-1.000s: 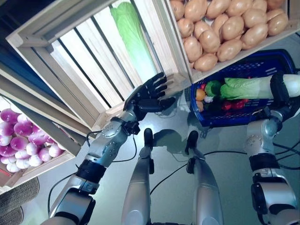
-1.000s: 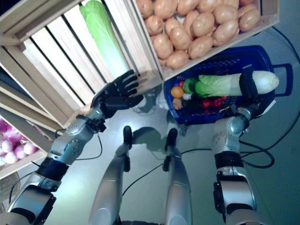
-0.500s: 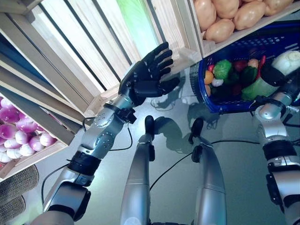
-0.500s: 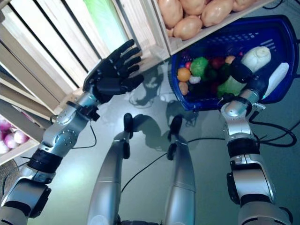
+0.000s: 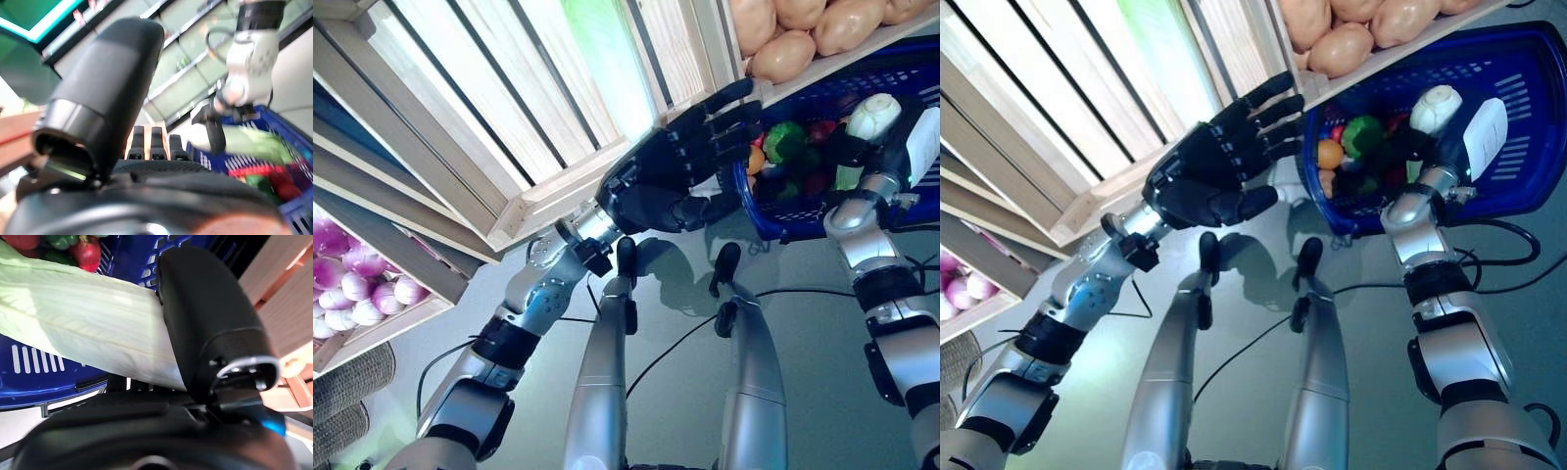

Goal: Put vegetables into the basket

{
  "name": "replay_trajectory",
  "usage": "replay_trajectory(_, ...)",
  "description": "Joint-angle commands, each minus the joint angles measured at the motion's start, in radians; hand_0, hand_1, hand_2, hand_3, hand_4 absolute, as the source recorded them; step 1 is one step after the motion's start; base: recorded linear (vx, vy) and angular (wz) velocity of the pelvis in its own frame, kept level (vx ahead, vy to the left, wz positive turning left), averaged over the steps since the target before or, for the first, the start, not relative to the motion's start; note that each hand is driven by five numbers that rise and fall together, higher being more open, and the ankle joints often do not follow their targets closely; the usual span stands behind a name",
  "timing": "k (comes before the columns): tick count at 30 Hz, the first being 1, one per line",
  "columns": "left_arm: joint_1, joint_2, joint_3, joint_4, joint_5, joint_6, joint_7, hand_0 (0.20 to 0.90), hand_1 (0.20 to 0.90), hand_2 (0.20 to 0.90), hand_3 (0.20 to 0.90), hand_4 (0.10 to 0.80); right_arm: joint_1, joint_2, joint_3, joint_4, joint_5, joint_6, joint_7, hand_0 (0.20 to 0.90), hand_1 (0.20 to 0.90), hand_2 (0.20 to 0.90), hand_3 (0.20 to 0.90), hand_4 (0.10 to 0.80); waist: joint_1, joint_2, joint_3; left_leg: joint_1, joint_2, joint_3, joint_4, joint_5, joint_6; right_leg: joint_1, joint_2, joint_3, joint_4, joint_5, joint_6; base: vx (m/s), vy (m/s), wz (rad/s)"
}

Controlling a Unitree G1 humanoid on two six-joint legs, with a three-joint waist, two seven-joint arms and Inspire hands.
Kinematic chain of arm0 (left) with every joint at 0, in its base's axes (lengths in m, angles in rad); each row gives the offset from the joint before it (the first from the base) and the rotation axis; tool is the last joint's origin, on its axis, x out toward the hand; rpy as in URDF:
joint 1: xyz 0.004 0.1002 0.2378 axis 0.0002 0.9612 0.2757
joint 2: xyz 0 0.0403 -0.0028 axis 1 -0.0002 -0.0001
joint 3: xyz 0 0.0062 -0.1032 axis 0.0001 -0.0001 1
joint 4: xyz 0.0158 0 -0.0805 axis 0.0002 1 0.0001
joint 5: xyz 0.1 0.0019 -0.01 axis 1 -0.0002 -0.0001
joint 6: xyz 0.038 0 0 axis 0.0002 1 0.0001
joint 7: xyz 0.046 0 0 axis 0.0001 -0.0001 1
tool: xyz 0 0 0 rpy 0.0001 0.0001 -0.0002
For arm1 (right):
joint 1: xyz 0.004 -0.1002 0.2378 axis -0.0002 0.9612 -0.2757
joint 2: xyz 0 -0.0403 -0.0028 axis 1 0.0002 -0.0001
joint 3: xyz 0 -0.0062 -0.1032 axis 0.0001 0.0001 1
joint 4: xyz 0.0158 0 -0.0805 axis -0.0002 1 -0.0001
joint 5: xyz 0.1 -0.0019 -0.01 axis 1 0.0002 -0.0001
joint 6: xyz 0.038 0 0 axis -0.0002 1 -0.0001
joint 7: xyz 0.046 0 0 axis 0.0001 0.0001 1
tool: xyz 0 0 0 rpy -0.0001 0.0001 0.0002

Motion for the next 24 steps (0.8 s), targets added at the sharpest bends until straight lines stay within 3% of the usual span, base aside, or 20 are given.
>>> replay_trajectory(1, -0.048, -0.067, 0.054, -0.187, -0.099, -0.108, -0.086, 0.9, 0.9, 0.9, 0.9, 0.8, -0.014, -0.129, 0.014, 0.019, -0.029, 0.058, -0.041, 0.9, 0.9, 0.9, 0.9, 0.8, 0.001, 0.025, 0.0, 0.004, -0.021, -0.049, -0.024, -0.007, -0.044, 0.048, 0.039, -0.009, 0.041, -0.04, -0.012, 0.019, 0.032, 0.0)
replay_trajectory(16, -0.042, -0.089, 0.065, -0.213, -0.096, -0.139, -0.155, 0.9, 0.9, 0.9, 0.9, 0.8, -0.036, -0.14, 0.018, 0.061, -0.078, 0.134, -0.145, 0.9, 0.9, 0.9, 0.9, 0.8, -0.002, 0.035, 0.0, 0.05, -0.025, -0.038, -0.061, -0.009, -0.042, 0.084, 0.053, -0.005, 0.007, -0.044, -0.015, 0.0, 0.006, 0.0)
replay_trajectory(20, -0.031, -0.08, 0.07, -0.215, -0.077, -0.164, -0.14, 0.9, 0.9, 0.9, 0.9, 0.8, -0.028, -0.148, 0.009, 0.053, -0.082, 0.129, -0.207, 0.9, 0.9, 0.9, 0.9, 0.8, -0.002, 0.035, 0.0, 0.077, -0.026, -0.034, -0.075, -0.009, -0.042, 0.109, 0.057, -0.006, -0.007, -0.046, -0.015, -0.002, 0.03, -0.05)
replay_trajectory(24, -0.003, -0.062, 0.076, -0.233, -0.01, -0.198, -0.062, 0.9, 0.9, 0.9, 0.9, 0.8, 0.019, -0.138, -0.041, 0.009, -0.072, 0.049, -0.259, 0.9, 0.9, 0.9, 0.9, 0.8, -0.005, 0.031, 0.0, 0.127, -0.024, -0.032, -0.097, -0.008, -0.043, 0.161, 0.062, -0.008, -0.038, -0.044, -0.013, 0.004, 0.004, -0.01)
